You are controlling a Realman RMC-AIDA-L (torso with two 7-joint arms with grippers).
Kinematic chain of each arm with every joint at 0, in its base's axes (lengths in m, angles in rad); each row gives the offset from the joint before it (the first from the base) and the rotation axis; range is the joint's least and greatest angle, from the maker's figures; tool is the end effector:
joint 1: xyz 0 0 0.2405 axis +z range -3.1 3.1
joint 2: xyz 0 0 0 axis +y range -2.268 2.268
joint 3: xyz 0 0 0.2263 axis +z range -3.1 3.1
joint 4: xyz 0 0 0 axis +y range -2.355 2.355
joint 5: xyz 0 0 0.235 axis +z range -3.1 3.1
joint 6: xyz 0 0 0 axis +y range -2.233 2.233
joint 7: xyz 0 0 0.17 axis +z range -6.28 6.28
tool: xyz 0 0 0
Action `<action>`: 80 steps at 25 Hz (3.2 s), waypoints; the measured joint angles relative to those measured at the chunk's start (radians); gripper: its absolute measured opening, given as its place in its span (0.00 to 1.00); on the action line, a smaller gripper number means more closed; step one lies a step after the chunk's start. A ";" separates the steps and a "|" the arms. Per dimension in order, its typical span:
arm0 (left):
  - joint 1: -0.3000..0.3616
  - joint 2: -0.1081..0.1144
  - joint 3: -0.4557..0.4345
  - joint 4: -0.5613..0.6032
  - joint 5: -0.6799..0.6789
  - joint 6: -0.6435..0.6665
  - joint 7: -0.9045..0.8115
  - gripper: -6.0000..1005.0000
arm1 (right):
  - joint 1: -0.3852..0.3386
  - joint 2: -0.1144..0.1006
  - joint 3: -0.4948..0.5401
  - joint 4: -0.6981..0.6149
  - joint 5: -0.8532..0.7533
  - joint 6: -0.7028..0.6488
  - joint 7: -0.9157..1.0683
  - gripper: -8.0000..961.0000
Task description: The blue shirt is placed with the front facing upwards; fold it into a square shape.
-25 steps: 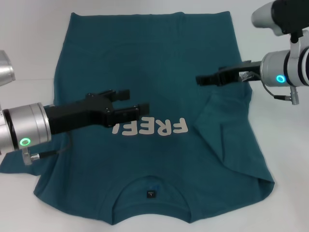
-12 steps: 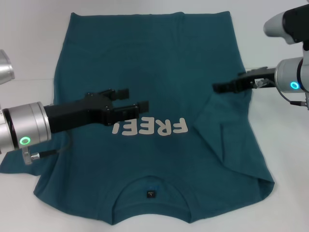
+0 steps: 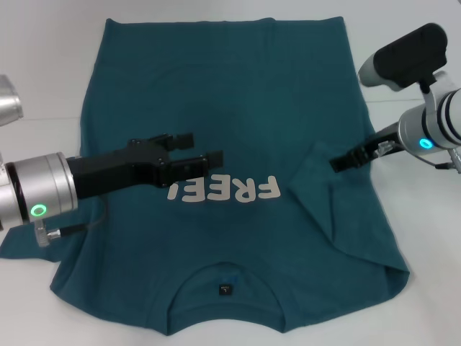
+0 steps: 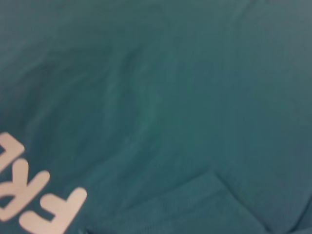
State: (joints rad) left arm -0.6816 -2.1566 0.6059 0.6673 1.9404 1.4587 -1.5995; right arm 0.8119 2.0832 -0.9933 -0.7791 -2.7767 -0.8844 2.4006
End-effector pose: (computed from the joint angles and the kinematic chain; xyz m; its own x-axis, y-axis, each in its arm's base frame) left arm -0.1792 0.3923 -0.0157 0.6367 0.4131 0.6512 0.5831 -0.8104 -0.0561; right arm 0.2369 0.4738 0.0064 0.7310 -0.6724 -0.1160 -0.5402 -0.4666 -0.7003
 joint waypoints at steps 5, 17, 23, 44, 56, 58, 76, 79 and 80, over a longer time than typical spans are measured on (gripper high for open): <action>0.006 0.000 0.000 0.000 0.000 0.000 -0.003 0.88 | 0.012 0.001 -0.001 0.038 -0.042 0.006 0.021 0.99; 0.005 0.002 0.000 0.000 0.000 0.000 -0.001 0.88 | 0.013 0.003 -0.001 0.075 -0.040 -0.018 0.027 0.99; 0.004 0.003 0.000 0.000 0.000 0.000 0.003 0.88 | 0.030 0.006 -0.013 0.087 0.053 -0.018 0.016 0.99; 0.010 0.003 -0.027 0.000 0.000 -0.009 -0.015 0.88 | -0.047 -0.002 0.001 -0.068 0.388 -0.011 -0.215 0.99; 0.000 0.005 -0.025 0.000 0.000 -0.156 -0.136 0.88 | -0.285 -0.008 0.066 -0.143 0.850 -0.226 -0.813 0.98; -0.003 0.006 -0.026 0.000 0.000 -0.178 -0.159 0.88 | -0.318 -0.009 0.104 -0.138 0.888 -0.297 -0.906 0.98; 0.034 0.029 -0.016 0.065 0.035 -0.083 -0.176 0.88 | -0.411 -0.080 0.310 -0.272 0.737 -0.953 -0.929 0.99; 0.067 0.024 -0.015 0.172 0.094 -0.038 -0.241 0.88 | -0.406 -0.079 0.364 -0.275 0.744 -0.979 -0.928 0.99; 0.074 0.022 -0.015 0.206 0.121 -0.028 -0.274 0.88 | -0.405 -0.078 0.372 -0.275 0.744 -0.977 -0.929 0.99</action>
State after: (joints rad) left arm -0.6072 -2.1343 0.5905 0.8730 2.0617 1.4305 -1.8738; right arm 0.4068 2.0051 -0.6215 -1.0538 -2.0323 -1.8612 1.4718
